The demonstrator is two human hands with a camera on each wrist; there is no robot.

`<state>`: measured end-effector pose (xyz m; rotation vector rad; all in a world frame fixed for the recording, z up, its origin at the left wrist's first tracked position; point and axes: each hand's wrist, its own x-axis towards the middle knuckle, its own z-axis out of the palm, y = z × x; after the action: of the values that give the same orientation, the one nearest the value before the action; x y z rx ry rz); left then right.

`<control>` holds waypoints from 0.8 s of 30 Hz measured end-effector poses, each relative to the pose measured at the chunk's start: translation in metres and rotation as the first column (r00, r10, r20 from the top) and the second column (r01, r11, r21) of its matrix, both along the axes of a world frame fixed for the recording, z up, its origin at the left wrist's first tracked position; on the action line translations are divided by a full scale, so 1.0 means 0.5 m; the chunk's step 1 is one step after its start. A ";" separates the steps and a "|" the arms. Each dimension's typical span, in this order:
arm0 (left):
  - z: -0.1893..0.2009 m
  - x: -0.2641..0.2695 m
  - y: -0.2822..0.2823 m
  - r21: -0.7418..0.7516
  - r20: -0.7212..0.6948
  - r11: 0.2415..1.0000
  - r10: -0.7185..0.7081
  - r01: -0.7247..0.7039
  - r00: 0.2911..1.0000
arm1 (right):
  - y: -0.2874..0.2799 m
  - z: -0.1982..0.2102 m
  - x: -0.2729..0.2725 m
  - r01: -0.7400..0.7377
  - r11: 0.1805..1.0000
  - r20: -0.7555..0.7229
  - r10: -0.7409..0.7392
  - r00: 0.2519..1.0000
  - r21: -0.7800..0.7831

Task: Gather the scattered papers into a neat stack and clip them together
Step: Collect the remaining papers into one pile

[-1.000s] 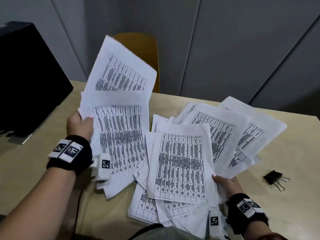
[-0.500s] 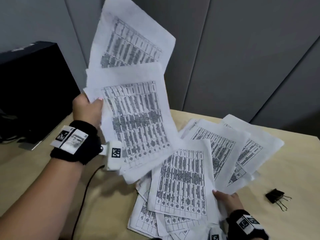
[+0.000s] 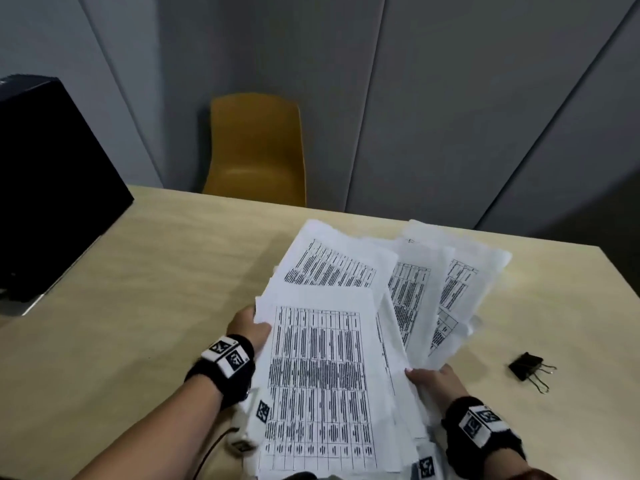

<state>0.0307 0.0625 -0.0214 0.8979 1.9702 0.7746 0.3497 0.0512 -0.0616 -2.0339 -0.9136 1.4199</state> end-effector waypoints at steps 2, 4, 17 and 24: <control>-0.007 0.013 0.005 -0.081 -0.095 0.990 -0.124 0.117 0.988 | 0.007 0.018 -0.011 -0.022 1.000 -0.061 0.021 0.998 -0.016; -0.008 0.034 0.010 -0.138 -0.173 0.966 -0.242 0.220 0.955 | 0.012 0.032 -0.023 -0.024 0.998 -0.182 0.013 0.983 -0.057; -0.033 -0.034 -0.002 0.021 0.052 0.993 0.117 -0.118 0.992 | -0.026 0.039 -0.057 0.022 1.000 -0.234 -0.016 0.972 0.022; -0.004 -0.064 -0.044 0.094 0.639 0.996 -0.063 0.003 0.767 | -0.036 0.172 -0.101 0.021 0.982 -0.309 0.039 0.950 0.188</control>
<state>-0.0015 0.0403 -0.0235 0.5955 1.3114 0.9971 0.2990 0.0333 0.0242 -1.6112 -0.8835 1.5401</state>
